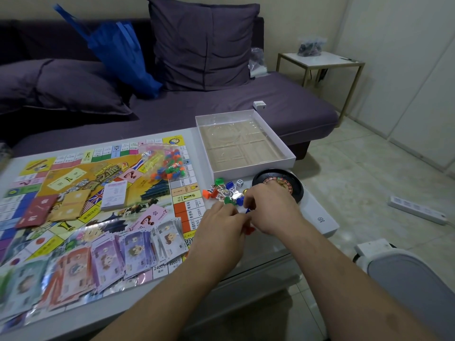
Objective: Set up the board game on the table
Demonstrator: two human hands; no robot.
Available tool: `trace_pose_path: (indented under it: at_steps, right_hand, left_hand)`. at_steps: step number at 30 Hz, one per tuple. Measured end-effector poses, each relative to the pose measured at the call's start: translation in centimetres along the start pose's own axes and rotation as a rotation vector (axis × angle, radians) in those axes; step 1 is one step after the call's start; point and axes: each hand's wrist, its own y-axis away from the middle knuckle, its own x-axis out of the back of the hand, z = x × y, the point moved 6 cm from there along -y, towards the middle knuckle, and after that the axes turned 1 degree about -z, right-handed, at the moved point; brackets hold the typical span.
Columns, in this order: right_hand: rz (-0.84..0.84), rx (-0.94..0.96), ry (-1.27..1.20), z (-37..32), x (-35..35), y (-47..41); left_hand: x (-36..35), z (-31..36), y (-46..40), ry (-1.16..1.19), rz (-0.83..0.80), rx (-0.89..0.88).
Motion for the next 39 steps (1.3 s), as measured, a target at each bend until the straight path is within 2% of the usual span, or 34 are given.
trace_pose_path:
  at_steps: [9, 11, 18, 24, 27, 32, 39]
  right_hand:
    - [0.001, -0.020, -0.204, 1.2, 1.1, -0.1]
    - [-0.021, -0.006, -0.196, 1.2, 1.1, -0.1]
    - [-0.115, 0.030, -0.124, 0.9, 0.3, 0.1]
    - [-0.115, 0.021, -0.140, 1.1, 0.6, 0.3]
    - [-0.090, -0.025, -0.180, 1.7, 1.5, 0.4]
    - [0.051, -0.049, -0.230, 2.4, 4.0, 1.4]
    - [0.045, -0.060, -0.230, 2.5, 3.4, 1.1]
  left_hand:
    - [0.0, 0.3, 0.4, -0.032, 0.012, -0.028]
    - [-0.4, 0.1, 0.7, -0.070, -0.021, -0.021]
    - [-0.6, 0.9, 2.0, -0.113, 0.032, -0.134]
    - [-0.7, 1.0, 2.7, -0.049, 0.021, -0.092]
    - [-0.7, 1.0, 2.3, 0.007, 0.006, -0.072]
    - [-0.8, 1.4, 1.5, 0.032, -0.073, -0.104]
    - [-1.4, 2.1, -0.6, 0.065, -0.072, -0.006]
